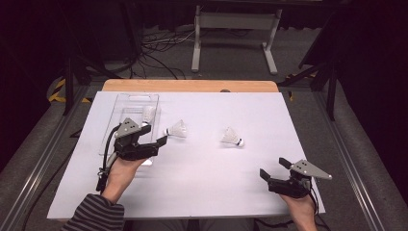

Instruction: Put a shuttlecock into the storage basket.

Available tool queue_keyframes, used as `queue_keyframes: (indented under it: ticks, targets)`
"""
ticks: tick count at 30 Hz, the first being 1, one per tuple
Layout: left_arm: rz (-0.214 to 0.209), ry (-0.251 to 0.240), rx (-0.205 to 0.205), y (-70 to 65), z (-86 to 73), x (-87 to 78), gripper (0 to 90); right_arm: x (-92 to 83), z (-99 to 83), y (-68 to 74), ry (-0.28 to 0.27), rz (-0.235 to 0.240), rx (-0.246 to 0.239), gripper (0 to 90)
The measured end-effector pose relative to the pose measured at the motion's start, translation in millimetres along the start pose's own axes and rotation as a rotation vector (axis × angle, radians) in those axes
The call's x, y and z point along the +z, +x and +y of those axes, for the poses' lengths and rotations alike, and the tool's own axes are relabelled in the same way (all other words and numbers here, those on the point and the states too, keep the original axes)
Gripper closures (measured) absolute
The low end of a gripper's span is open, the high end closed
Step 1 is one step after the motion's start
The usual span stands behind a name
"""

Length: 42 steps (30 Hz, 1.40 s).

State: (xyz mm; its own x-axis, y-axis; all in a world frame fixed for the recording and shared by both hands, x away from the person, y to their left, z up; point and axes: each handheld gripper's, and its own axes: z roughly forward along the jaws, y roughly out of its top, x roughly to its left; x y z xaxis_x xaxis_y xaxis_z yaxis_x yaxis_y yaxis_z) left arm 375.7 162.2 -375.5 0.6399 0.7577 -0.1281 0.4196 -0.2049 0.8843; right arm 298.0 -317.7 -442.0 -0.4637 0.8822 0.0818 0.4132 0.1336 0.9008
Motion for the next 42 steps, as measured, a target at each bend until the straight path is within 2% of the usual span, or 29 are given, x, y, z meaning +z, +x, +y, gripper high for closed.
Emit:
queue_keyframes:
  ticks: [10,11,16,23,27,28,42]
  targets:
    - [0.003,0.027,0.015,0.2,8.3,11.8,27.1,0.0,0.1,-0.2,0.0,0.001,0.0,10.7]
    - [-0.001,0.028,0.007,-0.4,8.9,13.3,27.1,0.0,0.1,-0.3,-0.001,0.001,-0.001,10.7]
    - [0.006,0.04,0.024,-1.4,14.3,19.2,27.2,0.1,0.0,-0.6,-0.003,0.002,0.001,10.7]
    - [0.008,0.035,0.034,-3.3,20.0,26.1,27.3,0.0,0.1,-0.4,-0.001,0.001,-0.001,10.7]
    - [0.009,0.044,0.02,-3.4,21.6,30.0,27.5,0.1,0.0,-0.5,-0.003,0.004,0.001,10.7]
    - [0.011,0.046,0.03,-2.3,22.6,30.6,27.5,0.1,0.1,-0.4,-0.002,0.004,0.002,10.7]
    - [0.021,0.055,0.024,-1.5,30.9,43.3,27.5,0.0,0.2,-0.3,-0.001,0.002,-0.001,10.7]
